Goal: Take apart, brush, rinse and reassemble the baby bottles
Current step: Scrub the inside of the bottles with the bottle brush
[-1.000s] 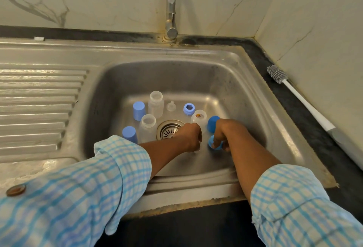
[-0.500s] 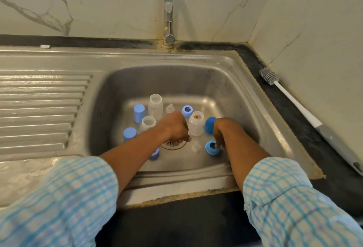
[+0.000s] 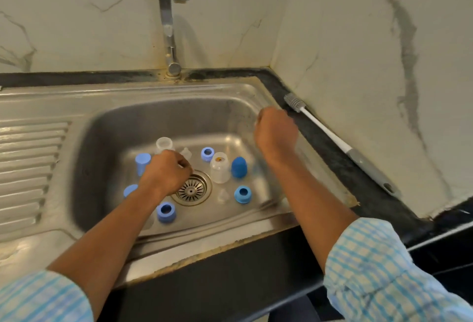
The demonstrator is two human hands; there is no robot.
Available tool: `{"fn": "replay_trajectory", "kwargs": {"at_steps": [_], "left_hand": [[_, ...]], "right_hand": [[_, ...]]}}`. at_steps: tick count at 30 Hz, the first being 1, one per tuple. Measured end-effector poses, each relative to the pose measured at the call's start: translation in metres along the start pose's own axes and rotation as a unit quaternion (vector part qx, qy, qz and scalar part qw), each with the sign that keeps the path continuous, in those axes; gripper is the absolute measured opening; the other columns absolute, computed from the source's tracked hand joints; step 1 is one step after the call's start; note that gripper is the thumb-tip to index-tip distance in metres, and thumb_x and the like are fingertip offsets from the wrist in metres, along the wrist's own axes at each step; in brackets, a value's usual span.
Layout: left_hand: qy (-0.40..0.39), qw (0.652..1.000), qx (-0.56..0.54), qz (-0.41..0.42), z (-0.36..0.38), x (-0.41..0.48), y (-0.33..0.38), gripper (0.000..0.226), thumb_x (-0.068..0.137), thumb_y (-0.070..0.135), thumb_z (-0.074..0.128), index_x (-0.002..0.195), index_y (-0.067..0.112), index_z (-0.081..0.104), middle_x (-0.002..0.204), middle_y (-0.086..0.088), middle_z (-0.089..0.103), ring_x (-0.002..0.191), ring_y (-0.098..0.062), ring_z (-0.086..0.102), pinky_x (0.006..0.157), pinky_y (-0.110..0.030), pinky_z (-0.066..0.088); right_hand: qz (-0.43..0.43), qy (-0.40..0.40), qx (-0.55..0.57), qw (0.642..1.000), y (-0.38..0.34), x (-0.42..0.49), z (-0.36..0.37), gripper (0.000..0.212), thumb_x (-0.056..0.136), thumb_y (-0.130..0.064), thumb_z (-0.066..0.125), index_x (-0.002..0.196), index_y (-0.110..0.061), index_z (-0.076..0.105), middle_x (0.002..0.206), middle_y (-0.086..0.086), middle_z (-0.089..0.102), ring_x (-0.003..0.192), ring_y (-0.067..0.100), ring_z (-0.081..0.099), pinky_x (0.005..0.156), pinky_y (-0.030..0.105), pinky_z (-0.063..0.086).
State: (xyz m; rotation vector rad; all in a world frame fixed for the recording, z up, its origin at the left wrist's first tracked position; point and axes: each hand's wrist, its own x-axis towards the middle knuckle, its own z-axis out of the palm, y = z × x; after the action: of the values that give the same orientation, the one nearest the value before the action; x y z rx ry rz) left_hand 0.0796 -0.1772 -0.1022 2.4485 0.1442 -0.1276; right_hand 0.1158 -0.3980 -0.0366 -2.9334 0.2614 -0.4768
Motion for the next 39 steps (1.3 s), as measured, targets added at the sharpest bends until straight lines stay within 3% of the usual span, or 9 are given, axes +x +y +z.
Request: {"fn": "replay_trajectory", "kwargs": {"at_steps": [5, 11, 16, 21, 26, 30, 31, 35, 39], "left_hand": [[-0.006, 1.000, -0.001, -0.014, 0.000, 0.001, -0.007, 0.014, 0.090, 0.019, 0.062, 0.082, 0.017, 0.072, 0.069, -0.008, 0.071, 0.066, -0.028, 0.070, 0.067, -0.039, 0.061], [-0.018, 0.999, -0.023, -0.024, 0.006, 0.005, -0.011, 0.016, 0.089, 0.019, 0.064, 0.076, 0.014, 0.072, 0.070, -0.007, 0.071, 0.072, -0.026, 0.069, 0.063, -0.034, 0.054], [-0.004, 0.998, -0.044, -0.043, 0.002, 0.008, -0.013, 0.018, 0.087, 0.015, 0.065, 0.078, 0.002, 0.073, 0.075, -0.016, 0.072, 0.061, -0.023, 0.060, 0.062, -0.039, 0.055], [0.043, 0.993, -0.092, -0.052, -0.017, 0.010, -0.009, 0.015, 0.085, 0.015, 0.066, 0.078, 0.007, 0.077, 0.076, -0.012, 0.074, 0.074, -0.028, 0.069, 0.079, -0.042, 0.059], [0.113, 0.984, -0.100, -0.095, -0.036, 0.022, -0.028, 0.005, 0.080, 0.021, 0.074, 0.084, 0.019, 0.075, 0.089, -0.008, 0.073, 0.085, -0.027, 0.069, 0.082, -0.042, 0.059], [0.087, 0.990, -0.033, -0.107, -0.034, 0.034, -0.037, 0.040, 0.080, 0.018, 0.077, 0.119, 0.017, 0.069, 0.109, -0.011, 0.071, 0.099, -0.029, 0.067, 0.083, -0.036, 0.054], [0.088, 0.990, -0.018, -0.108, -0.034, 0.038, -0.038, 0.039, 0.081, 0.017, 0.076, 0.119, 0.016, 0.069, 0.109, -0.011, 0.071, 0.100, -0.029, 0.067, 0.080, -0.035, 0.053], [0.100, 0.991, 0.038, -0.082, -0.039, 0.056, -0.043, 0.003, 0.083, 0.009, 0.065, 0.084, 0.010, 0.068, 0.094, -0.013, 0.071, 0.090, -0.033, 0.067, 0.068, -0.034, 0.050], [0.040, 0.993, 0.081, -0.077, -0.040, 0.080, -0.053, 0.043, 0.080, 0.035, 0.076, 0.118, 0.017, 0.068, 0.109, -0.006, 0.071, 0.104, -0.030, 0.064, 0.087, -0.039, 0.053]], "right_hand": [[0.066, 0.054, -0.053, 0.995, 0.055, 0.019, -0.018, 0.021, 0.094, -0.008, 0.051, 0.110, -0.009, 0.064, 0.111, 0.013, 0.066, 0.104, 0.034, 0.061, 0.081, 0.036, 0.043], [0.149, 0.024, -0.093, 0.984, 0.096, 0.017, -0.013, 0.017, 0.094, -0.008, 0.052, 0.110, -0.010, 0.059, 0.111, 0.011, 0.064, 0.105, 0.032, 0.060, 0.086, 0.036, 0.040], [0.157, 0.042, -0.069, 0.984, 0.102, 0.021, -0.018, 0.021, 0.093, -0.006, 0.053, 0.112, -0.007, 0.060, 0.113, 0.015, 0.064, 0.105, 0.036, 0.062, 0.087, 0.036, 0.041], [0.070, 0.056, 0.023, 0.996, 0.059, 0.028, -0.031, 0.027, 0.093, -0.014, 0.058, 0.117, -0.008, 0.067, 0.116, 0.022, 0.064, 0.108, 0.043, 0.059, 0.091, 0.041, 0.047], [-0.068, -0.030, 0.066, 0.995, -0.013, 0.020, -0.016, 0.025, 0.091, -0.014, 0.058, 0.112, -0.016, 0.072, 0.110, 0.016, 0.070, 0.104, 0.037, 0.064, 0.086, 0.039, 0.051], [-0.101, -0.119, 0.085, 0.984, -0.054, 0.003, 0.017, 0.019, 0.091, -0.015, 0.061, 0.105, -0.015, 0.073, 0.092, 0.011, 0.071, 0.083, 0.031, 0.065, 0.073, 0.034, 0.051], [-0.102, -0.132, 0.091, 0.982, -0.061, 0.000, 0.023, 0.018, 0.090, -0.014, 0.061, 0.103, -0.014, 0.074, 0.089, 0.011, 0.071, 0.079, 0.030, 0.065, 0.070, 0.034, 0.052], [-0.092, -0.167, 0.105, 0.976, -0.073, -0.008, 0.037, 0.020, 0.078, -0.005, 0.068, 0.095, -0.013, 0.074, 0.082, 0.012, 0.071, 0.072, 0.033, 0.069, 0.069, 0.039, 0.058], [-0.088, -0.155, 0.120, 0.977, -0.076, 0.000, 0.041, 0.019, 0.080, -0.003, 0.063, 0.092, -0.012, 0.074, 0.071, 0.007, 0.069, 0.063, 0.029, 0.066, 0.066, 0.042, 0.059]]}}
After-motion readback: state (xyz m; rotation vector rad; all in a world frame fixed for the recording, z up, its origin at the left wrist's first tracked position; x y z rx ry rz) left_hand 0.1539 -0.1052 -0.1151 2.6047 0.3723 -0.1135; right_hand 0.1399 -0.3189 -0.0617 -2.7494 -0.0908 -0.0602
